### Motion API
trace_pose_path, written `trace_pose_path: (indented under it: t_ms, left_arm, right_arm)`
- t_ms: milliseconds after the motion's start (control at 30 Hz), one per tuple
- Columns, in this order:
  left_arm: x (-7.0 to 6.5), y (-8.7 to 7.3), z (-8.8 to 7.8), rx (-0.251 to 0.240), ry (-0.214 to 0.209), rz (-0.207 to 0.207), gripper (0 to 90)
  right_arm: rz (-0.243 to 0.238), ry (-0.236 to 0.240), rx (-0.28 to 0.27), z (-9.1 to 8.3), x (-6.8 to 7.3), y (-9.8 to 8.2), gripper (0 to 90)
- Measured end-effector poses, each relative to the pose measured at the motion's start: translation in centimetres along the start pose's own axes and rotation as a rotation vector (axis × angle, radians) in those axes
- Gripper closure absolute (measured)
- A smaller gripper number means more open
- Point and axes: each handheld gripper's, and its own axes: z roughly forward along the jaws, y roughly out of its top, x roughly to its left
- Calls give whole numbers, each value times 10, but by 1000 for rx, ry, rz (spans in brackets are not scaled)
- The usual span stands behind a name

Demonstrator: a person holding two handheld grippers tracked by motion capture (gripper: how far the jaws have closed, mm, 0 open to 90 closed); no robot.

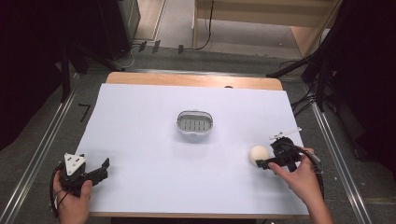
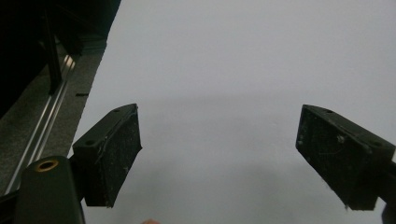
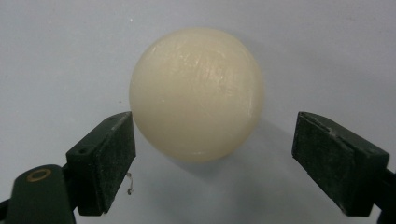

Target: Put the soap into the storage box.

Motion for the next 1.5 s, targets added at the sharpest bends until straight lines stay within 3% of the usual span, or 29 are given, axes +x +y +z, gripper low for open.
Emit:
trace_pose_path:
  t_ms: [600,1067,1233,1500]
  left_arm:
    - [0,0,0,0,-2,1,149]
    - [0,0,0,0,-4,2,149]
    - [0,0,0,0,0,3,149]
    - [0,0,0,0,-4,2,150]
  right_arm:
    - [1,-4,12,15,12,13,177]
    - [9,-58,18,23,18,17,250]
    - [6,-20,27,23,21,18,253]
    - [-11,-16,29,25,27,24,253]
